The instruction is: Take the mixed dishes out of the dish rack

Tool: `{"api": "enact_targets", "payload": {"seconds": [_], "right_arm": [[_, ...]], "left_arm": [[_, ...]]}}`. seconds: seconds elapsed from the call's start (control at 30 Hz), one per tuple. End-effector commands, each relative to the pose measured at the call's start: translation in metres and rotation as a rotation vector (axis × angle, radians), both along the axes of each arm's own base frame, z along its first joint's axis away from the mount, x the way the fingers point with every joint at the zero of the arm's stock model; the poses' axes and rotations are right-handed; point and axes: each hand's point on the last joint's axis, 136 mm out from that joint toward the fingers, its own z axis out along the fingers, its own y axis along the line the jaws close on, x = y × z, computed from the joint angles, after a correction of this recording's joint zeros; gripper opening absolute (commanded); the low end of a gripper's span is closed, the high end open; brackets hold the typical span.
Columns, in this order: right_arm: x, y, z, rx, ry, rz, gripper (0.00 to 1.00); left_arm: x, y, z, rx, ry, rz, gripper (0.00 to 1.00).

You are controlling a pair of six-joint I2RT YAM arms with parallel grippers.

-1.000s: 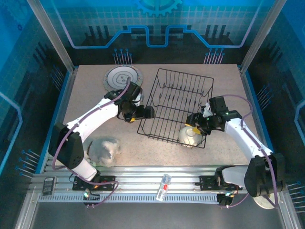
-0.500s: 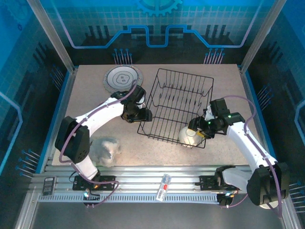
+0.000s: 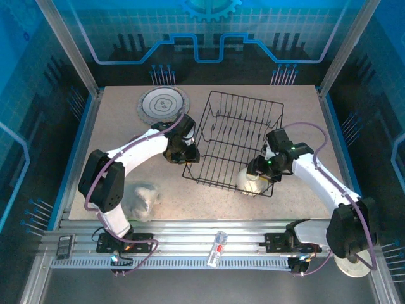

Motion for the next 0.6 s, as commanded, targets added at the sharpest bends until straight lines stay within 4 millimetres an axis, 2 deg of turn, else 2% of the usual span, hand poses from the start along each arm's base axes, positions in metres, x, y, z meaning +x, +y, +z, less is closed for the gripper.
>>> {"api": "enact_targets", "payload": {"seconds": [0.0,0.17,0.4,0.57], "right_arm": [[0.008,0.004,-0.005,-0.046,0.003,0.026,0.51],[0.017,0.021,-0.012,-0.043,0.016,0.051,0.49],[0.052,0.052,-0.020,0.028,0.014,0.049,0.44],[0.069,0.068,-0.012,0.053,-0.002,0.082,0.43]], "left_arm": [[-0.001,-0.014,0.004,-0.069,0.015,-0.006,0.24],[-0.004,-0.022,0.000,-0.083,0.031,-0.010,0.20],[-0.008,-0.033,-0.002,-0.099,0.053,-0.011,0.18],[-0.005,-0.032,0.003,-0.097,0.042,-0.006,0.18]]}}
